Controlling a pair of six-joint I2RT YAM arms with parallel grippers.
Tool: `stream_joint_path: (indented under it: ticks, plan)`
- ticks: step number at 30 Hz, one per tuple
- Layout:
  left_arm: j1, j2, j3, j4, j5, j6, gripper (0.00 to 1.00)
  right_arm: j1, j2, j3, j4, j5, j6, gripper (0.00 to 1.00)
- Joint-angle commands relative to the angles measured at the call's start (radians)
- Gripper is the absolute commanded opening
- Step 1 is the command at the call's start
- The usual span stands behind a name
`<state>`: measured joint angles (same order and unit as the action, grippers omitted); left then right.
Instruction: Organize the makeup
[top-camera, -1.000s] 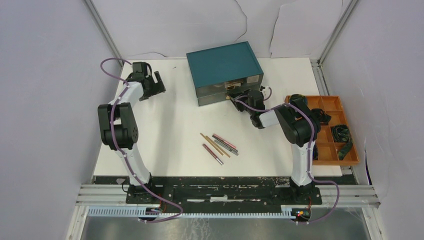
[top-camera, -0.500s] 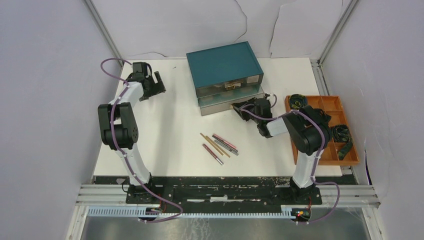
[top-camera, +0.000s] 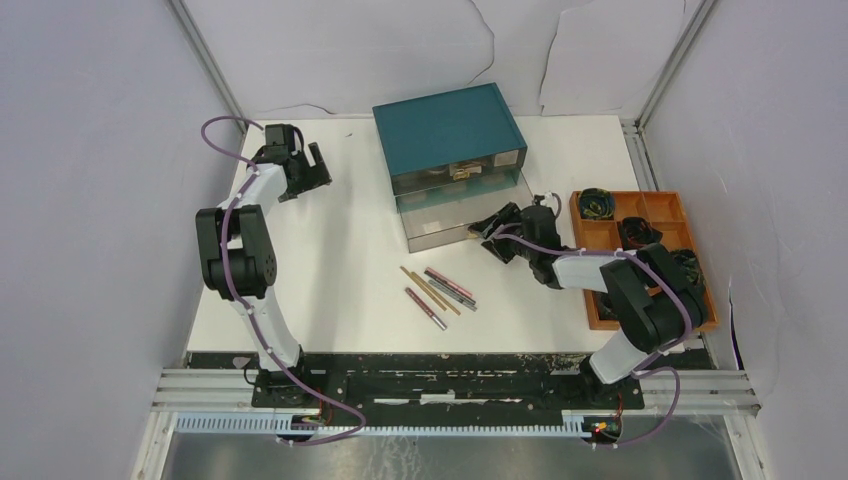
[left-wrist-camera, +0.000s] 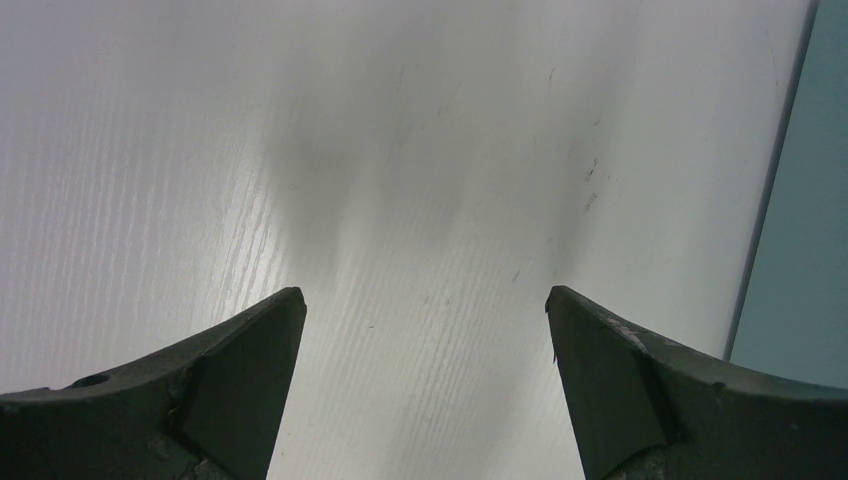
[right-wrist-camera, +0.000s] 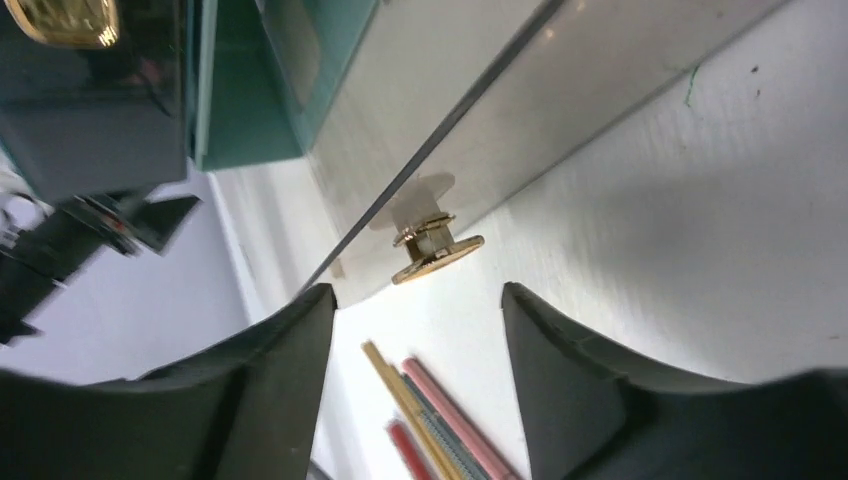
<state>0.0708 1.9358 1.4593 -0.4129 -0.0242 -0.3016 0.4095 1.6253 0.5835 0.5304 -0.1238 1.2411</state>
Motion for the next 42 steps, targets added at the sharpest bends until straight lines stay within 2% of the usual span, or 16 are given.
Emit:
stream_joint_path:
  ticks: [1,3,7,12,16,25,42]
  plan:
    - [0.004,-0.021,0.004,0.033,-0.002,0.025,0.97,-0.003,-0.063,0.105,-0.215,-0.041,-0.189,0.76]
    - [0.004,-0.022,0.006,0.033,-0.005,0.027,0.97,-0.003,-0.079,0.178,-0.338,-0.065,-0.273,0.82]
    - [0.004,-0.023,0.010,0.033,-0.004,0.027,0.97,0.046,-0.125,0.382,-0.718,-0.056,-0.552,0.83]
    - [0.002,-0.024,0.010,0.033,-0.002,0.030,0.97,0.162,-0.123,0.635,-1.182,0.033,-0.895,0.70]
    - [0.002,-0.028,0.010,0.033,0.000,0.030,0.97,0.289,-0.079,0.730,-1.372,0.146,-1.059,0.62]
    - [0.001,-0.038,0.002,0.033,0.007,0.029,0.97,0.428,0.018,0.718,-1.336,0.200,-1.094,0.57]
    - [-0.001,-0.021,0.009,0.032,0.002,0.029,0.97,0.443,0.189,0.663,-1.148,0.234,-1.147,0.49]
